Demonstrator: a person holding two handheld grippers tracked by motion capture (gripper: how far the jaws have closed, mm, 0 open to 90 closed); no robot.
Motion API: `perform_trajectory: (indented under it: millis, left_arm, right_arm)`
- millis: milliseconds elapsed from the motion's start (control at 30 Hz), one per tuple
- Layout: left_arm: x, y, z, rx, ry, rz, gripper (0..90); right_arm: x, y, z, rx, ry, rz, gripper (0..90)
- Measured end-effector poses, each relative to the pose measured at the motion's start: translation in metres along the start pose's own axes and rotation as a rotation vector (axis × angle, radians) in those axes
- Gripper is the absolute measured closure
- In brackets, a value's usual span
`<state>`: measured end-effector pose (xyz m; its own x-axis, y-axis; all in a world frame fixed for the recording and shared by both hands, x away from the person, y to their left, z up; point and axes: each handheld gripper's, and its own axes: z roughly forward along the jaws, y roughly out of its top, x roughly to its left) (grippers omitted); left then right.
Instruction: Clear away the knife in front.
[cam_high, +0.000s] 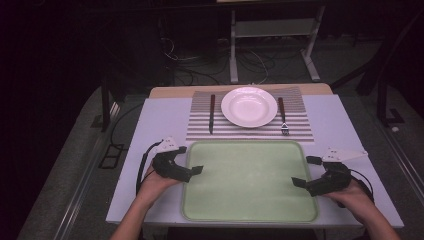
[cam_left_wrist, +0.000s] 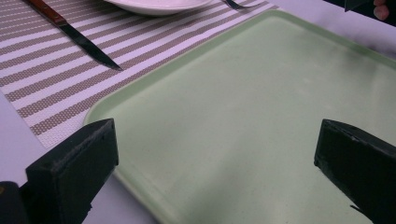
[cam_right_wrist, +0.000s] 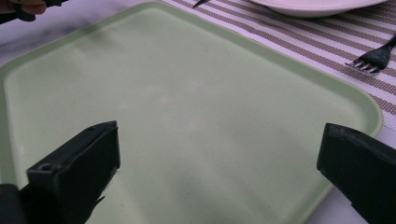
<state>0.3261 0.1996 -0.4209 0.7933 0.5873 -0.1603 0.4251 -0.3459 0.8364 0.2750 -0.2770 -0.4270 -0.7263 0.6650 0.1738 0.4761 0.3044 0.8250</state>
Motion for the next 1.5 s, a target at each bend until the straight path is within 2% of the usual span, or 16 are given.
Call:
perform_trajectory:
  millis: [300,1067,1300,1500]
  left_arm:
    - [0.002,0.003,0.006,-0.004,-0.008,0.0,0.0]
    - [0.009,0.009,0.016,0.0,0.004,0.001,0.0]
    - [0.013,0.016,0.019,-0.009,0.019,0.005,0.0]
    - [0.014,0.022,0.025,-0.011,0.018,0.018,0.0]
  right_arm:
    - [0.0,0.0,0.001,0.0,-0.004,0.0,0.0]
    - [0.0,0.0,0.0,-0.005,-0.004,0.011,0.0]
    - [0.002,0.001,0.001,-0.009,0.009,0.01,0.0]
    - [0.002,0.001,0.001,-0.01,-0.002,0.009,0.0]
